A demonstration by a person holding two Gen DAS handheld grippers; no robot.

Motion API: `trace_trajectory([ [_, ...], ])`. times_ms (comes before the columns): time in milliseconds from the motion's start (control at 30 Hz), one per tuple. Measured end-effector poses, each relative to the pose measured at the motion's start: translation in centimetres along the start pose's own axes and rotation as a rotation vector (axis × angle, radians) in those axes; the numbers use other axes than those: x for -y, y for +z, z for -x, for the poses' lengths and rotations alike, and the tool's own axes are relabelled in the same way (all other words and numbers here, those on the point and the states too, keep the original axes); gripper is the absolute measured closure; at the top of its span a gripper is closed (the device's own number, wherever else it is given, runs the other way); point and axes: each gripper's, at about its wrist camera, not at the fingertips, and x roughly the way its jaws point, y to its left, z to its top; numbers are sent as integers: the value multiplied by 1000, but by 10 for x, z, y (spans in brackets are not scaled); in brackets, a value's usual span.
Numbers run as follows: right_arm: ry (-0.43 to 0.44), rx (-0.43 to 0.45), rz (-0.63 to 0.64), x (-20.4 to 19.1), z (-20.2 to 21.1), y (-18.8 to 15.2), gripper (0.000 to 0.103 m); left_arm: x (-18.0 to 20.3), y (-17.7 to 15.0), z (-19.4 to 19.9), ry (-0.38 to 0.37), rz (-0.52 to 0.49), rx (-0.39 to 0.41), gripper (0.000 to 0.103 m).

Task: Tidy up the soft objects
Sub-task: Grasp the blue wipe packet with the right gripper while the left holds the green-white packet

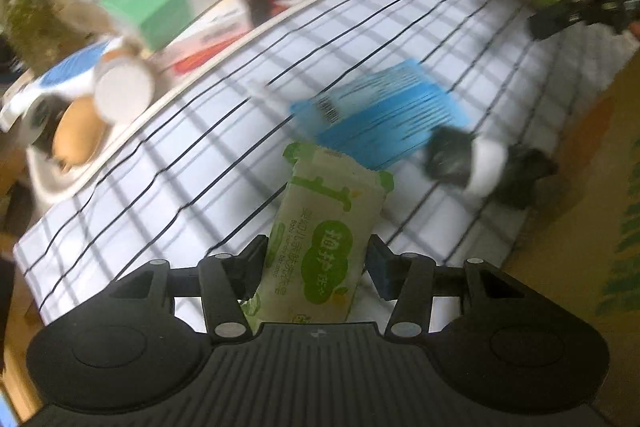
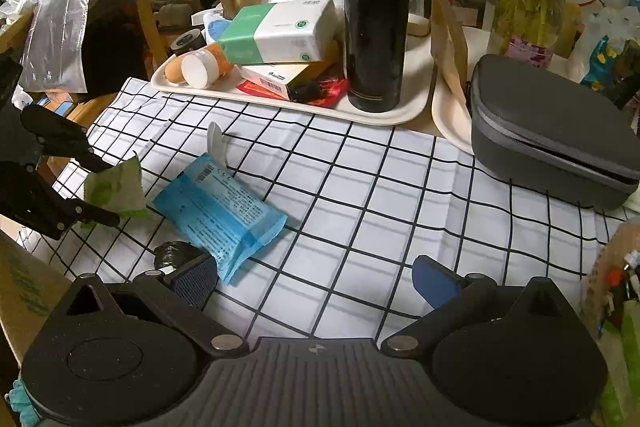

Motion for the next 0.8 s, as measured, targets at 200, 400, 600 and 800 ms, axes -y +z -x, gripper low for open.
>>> trace_trajectory([
  [200,15,-8,24,-7,-6,4,0,-4,-9,-16,89,-5,-35,48],
  [400,59,-37,42,-9,-18,6,0,-12,-9,-18,50,30,-18,47],
  [600,98,-45,99,-13,-28,9,0,-8,-9,-17,46,25,-12,51],
  [800,130,-43,201,-21,-44,13,0,-17,-6,-17,53,101,-26,55],
])
